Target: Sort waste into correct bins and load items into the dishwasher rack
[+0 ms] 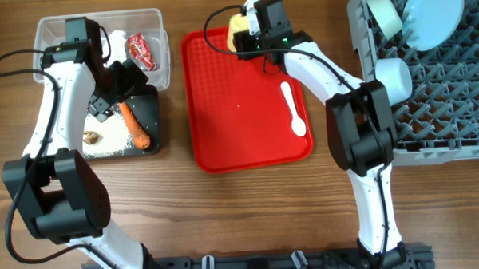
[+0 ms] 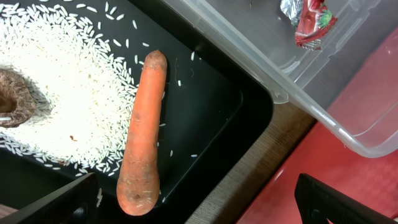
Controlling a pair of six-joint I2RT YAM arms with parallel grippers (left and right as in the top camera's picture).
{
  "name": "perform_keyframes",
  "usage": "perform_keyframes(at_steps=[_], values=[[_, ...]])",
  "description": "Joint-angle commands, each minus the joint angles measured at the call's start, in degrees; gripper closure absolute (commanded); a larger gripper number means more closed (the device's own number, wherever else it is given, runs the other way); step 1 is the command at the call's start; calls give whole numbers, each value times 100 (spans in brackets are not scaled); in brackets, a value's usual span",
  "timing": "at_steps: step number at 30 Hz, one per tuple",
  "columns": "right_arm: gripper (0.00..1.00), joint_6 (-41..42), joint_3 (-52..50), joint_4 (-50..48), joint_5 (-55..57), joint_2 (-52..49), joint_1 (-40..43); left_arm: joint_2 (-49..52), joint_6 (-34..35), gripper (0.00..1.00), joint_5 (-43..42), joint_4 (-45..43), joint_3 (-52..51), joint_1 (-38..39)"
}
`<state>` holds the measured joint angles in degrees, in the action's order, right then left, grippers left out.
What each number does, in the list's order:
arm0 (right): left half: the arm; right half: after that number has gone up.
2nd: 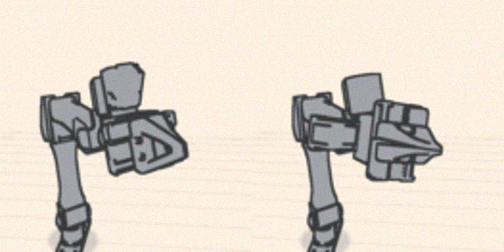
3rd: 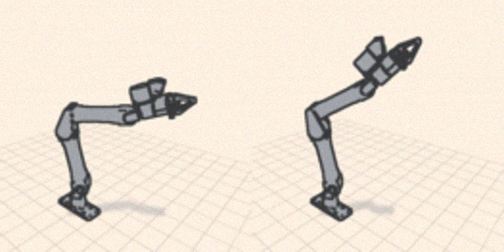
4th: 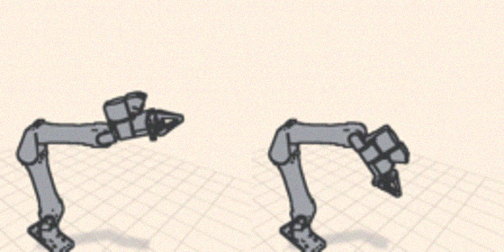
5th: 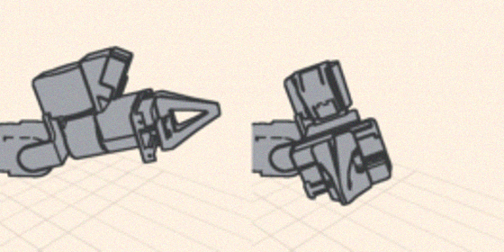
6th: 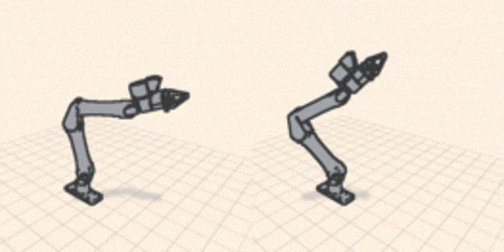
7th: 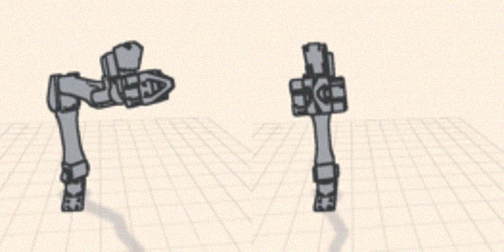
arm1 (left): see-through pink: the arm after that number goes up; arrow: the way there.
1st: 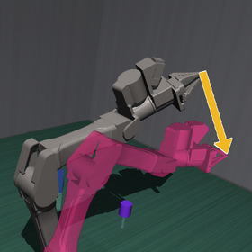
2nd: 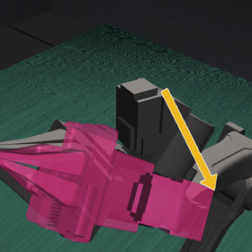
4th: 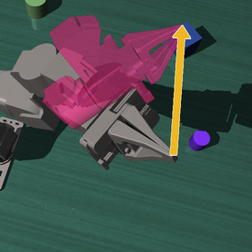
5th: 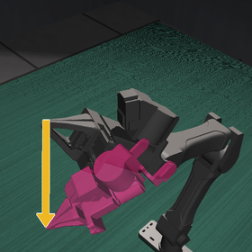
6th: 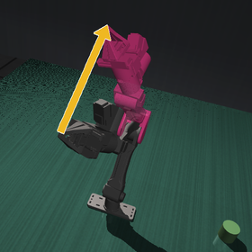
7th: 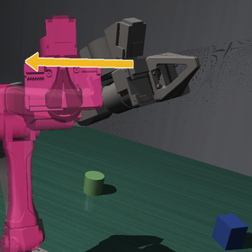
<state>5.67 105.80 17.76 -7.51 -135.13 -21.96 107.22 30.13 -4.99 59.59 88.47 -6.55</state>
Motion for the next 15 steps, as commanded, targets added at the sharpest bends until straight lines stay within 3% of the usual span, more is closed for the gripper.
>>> perform_keyframes(at_steps=[1,11,13,15], values=[[43,55,2,273,-57,553,-9,-157,-4,0,55,2,122,-11],[39,177,-11,498,181,962,24,-157,-4,0,55,2,122,-11],[31,173,-11,442,227,953,24,-157,-4,0,55,2,122,-11],[14,63,-11,144,260,885,24,-157,-4,0,55,2,122,-11]])
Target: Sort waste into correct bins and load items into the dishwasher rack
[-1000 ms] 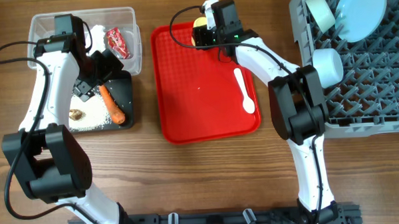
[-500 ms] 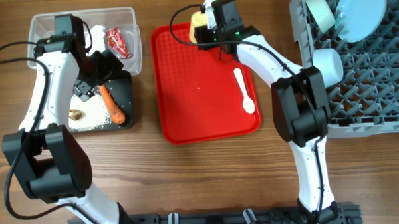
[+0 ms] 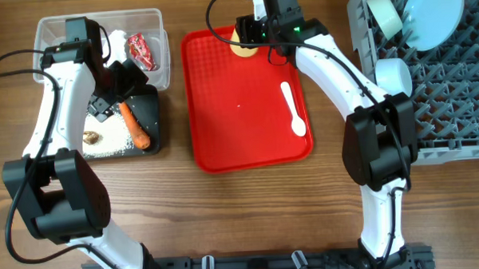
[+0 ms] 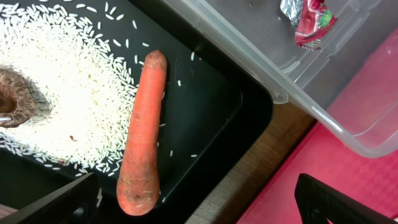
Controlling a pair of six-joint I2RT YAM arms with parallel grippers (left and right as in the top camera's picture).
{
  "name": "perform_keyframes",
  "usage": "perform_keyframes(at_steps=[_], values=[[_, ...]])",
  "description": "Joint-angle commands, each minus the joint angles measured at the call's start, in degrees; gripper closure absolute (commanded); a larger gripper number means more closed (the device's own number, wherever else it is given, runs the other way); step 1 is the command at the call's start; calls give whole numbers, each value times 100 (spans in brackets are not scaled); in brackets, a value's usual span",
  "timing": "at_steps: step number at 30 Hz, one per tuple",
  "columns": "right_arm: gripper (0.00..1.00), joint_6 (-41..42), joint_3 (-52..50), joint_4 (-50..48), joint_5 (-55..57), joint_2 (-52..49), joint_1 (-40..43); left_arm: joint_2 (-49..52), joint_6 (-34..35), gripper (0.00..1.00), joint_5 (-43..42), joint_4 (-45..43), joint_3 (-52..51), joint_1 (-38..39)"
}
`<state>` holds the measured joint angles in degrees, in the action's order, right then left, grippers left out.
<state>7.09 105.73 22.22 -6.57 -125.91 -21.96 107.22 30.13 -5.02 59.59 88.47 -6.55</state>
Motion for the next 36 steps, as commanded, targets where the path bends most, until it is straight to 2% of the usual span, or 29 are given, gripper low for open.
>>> perform_keyframes(at_steps=[1,6,14,26,36], values=[[12,-101,-4,-444,173,-103,24,-157,-4,0,57,2,122,-11],[0,-85,-4,-1123,227,-520,24,-157,-4,0,57,2,122,-11],[1,57,-4,-1639,221,-1161,24,-157,-4,0,57,2,122,-11],[35,59,-2,-1703,9,-1338,24,-157,-4,0,57,2,122,-11],[40,59,-2,-1530,9,-1211,24,-157,-4,0,57,2,122,-11]])
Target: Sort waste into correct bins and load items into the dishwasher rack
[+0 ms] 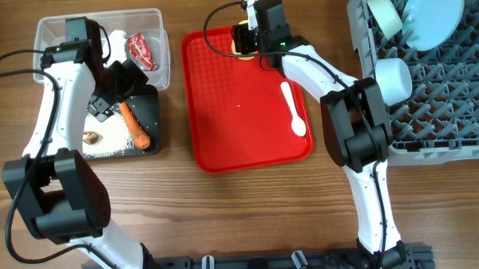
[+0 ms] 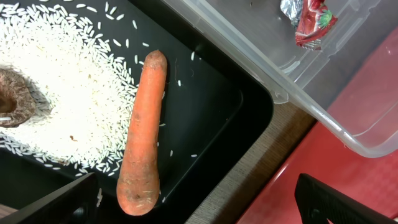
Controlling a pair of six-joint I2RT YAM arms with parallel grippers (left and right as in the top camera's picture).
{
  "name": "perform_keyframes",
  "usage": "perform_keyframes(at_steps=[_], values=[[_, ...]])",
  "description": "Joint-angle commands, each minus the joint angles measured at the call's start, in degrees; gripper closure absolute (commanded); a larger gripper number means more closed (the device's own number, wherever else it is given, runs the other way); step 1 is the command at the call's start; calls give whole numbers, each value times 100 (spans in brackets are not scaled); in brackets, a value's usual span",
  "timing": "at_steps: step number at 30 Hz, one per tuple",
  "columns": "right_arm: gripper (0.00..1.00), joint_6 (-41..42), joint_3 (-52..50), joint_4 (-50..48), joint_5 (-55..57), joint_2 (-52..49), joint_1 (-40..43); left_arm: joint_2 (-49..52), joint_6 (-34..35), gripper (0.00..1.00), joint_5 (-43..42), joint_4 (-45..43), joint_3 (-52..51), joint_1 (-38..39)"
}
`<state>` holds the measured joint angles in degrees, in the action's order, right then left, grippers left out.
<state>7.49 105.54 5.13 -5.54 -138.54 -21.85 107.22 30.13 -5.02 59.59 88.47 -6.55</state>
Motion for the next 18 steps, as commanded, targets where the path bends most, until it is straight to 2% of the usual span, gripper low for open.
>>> perform_keyframes(at_steps=[1,18], values=[[40,17,17,216,-94,87,13,-157,-4,0,57,2,122,-11],[43,20,17,1644,-92,1110,13,-157,-4,0,57,2,122,-11]])
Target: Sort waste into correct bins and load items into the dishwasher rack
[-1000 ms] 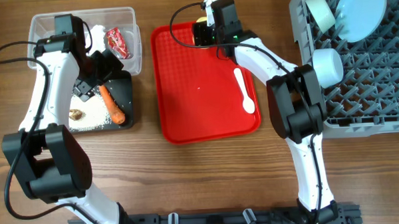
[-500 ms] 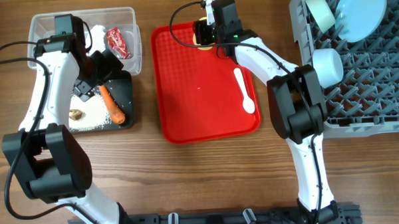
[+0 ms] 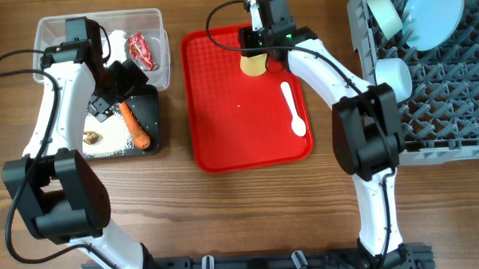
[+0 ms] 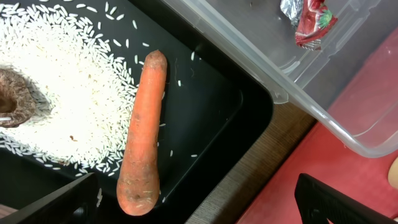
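Observation:
A pale yellow, rounded item (image 3: 254, 64) lies on the red tray (image 3: 223, 127) near its far edge. My right gripper (image 3: 258, 44) is right at that item's far side; whether its fingers hold it is not visible. A white spoon (image 3: 293, 109) rests on the tray's right part. An orange carrot (image 4: 142, 134) lies in the black bin (image 4: 217, 106) among scattered rice (image 4: 56, 81). My left gripper (image 4: 199, 208) hangs open above the bin's corner, with nothing between its fingers. A red wrapper (image 4: 311, 22) sits in the clear bin (image 4: 348, 124).
The grey dishwasher rack (image 3: 437, 88) at the right holds a pale blue plate (image 3: 432, 12), a white bowl (image 3: 385, 13) and a white cup (image 3: 393, 77). A brown lump (image 4: 12, 99) sits in the rice. Bare wooden table (image 3: 250, 214) lies in front of the tray.
The pale yellow item was at the tray's far rim, half hidden by my right gripper. Now it lies further in on the tray, more exposed, and the gripper sits slightly to the right. The left arm is unchanged.
First my right gripper was at the tray's far edge with the yellow item at its tip. It then stood higher over the rim, then back at the rim with the item. Now the item lies on the tray. My left gripper stayed open over the carrot throughout.

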Controlling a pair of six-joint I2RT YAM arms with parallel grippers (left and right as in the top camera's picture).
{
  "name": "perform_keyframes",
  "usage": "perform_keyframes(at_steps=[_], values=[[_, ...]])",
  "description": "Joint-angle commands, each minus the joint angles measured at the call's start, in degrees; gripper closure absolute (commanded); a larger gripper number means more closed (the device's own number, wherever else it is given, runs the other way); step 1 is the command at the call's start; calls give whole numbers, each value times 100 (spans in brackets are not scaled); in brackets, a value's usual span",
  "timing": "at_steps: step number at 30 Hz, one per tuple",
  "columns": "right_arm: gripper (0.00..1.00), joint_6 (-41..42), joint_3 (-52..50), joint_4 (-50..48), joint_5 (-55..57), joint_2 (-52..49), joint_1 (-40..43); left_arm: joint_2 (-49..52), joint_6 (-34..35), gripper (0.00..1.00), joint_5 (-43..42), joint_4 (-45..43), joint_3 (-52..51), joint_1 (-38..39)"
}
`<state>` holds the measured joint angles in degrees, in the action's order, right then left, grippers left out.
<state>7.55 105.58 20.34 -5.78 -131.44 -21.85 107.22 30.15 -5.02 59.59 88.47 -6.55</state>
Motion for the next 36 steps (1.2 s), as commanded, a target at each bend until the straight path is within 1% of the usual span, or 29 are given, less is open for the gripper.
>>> perform_keyframes(at_steps=[1,4,5,6,7,8,10,13,18,27,29,30,32,33,34,36], values=[[42,13,13,188,-68,428,13,-157,-7,0,57,2,122,-11],[42,11,13,428,-68,459,13,-157,-7,0,57,2,122,-11],[36,9,13,619,-68,459,13,-157,-7,0,57,2,122,-11],[33,9,13,695,-68,459,13,-157,-7,0,57,2,122,-11],[24,7,13,822,-68,459,13,-157,-7,0,57,2,122,-11],[19,-9,13,916,-68,459,13,-157,-7,0,57,2,122,-11],[12,-9,11,1064,-68,444,13,-157,-7,0,57,2,122,-11],[9,-9,-11,1016,-42,313,13,-157,-7,0,57,2,122,-11],[9,22,-11,848,-68,-42,13,-157,-7,0,57,2,122,-11],[11,57,-11,1078,-68,-52,11,-157,-7,0,57,2,122,-11],[16,92,-11,1073,-68,-52,11,-157,-7,0,57,2,122,-11],[21,122,-11,1069,-68,-52,11,-157,-7,0,57,2,122,-11],[35,144,-11,1056,-66,-52,11,-157,-7,0,57,2,122,-11],[39,149,-11,1056,-66,-52,11,-157,-7,0,57,2,122,-11],[42,146,-11,1058,-68,-52,11,-157,-7,0,57,2,122,-11],[46,146,-11,1073,-66,-52,13,-157,-7,0,57,2,122,-11]])
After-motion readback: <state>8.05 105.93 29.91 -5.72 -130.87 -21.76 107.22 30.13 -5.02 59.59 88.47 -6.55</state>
